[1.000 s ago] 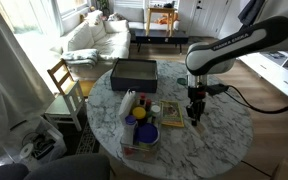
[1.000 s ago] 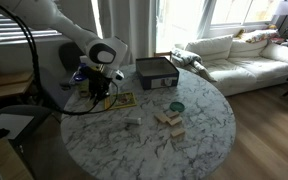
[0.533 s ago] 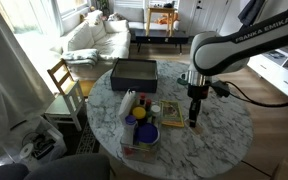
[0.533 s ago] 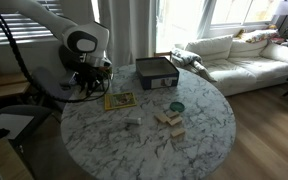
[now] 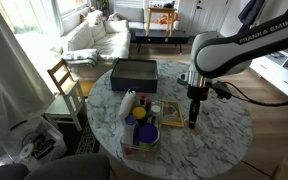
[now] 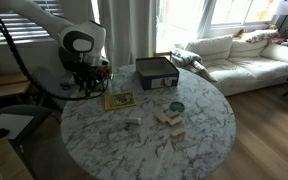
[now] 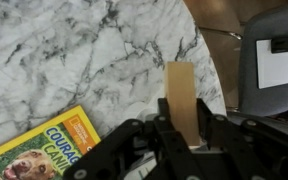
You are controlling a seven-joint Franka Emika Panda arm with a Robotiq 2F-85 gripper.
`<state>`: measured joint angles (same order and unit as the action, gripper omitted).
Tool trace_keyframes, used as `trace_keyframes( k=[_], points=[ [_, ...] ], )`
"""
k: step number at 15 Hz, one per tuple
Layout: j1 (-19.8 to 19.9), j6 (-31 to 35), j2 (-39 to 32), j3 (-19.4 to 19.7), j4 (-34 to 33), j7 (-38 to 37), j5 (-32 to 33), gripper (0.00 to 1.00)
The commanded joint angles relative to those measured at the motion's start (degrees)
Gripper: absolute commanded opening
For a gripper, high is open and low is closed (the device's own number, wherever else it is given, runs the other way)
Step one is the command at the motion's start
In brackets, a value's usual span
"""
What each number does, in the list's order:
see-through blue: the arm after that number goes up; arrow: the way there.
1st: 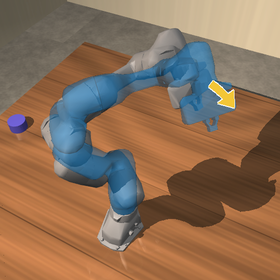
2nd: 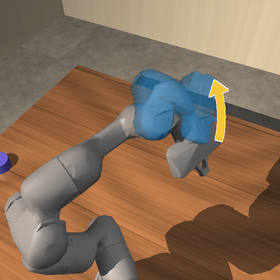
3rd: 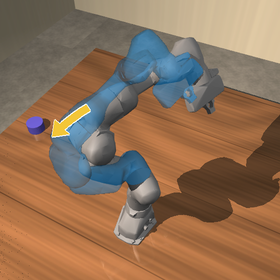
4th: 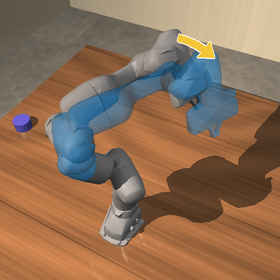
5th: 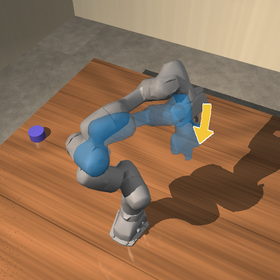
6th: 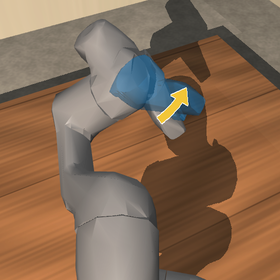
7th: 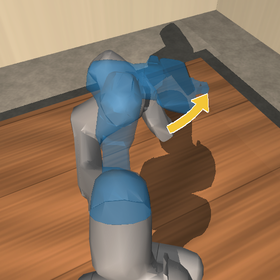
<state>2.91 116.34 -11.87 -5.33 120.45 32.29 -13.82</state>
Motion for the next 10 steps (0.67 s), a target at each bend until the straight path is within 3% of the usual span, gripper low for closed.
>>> trace_keyframes(
  k=[1,5,10],
  points=[
    [-0.1,6.8,-1.7,-0.5,1.7,6.0,-3.4,0.07],
    [0.7,13.2,-3.0,-1.7,4.7,11.5,-8.0,0.07],
    [2.7,21.5,-0.4,-2.6,9.7,20.8,-18.5,0.07]
  ],
)
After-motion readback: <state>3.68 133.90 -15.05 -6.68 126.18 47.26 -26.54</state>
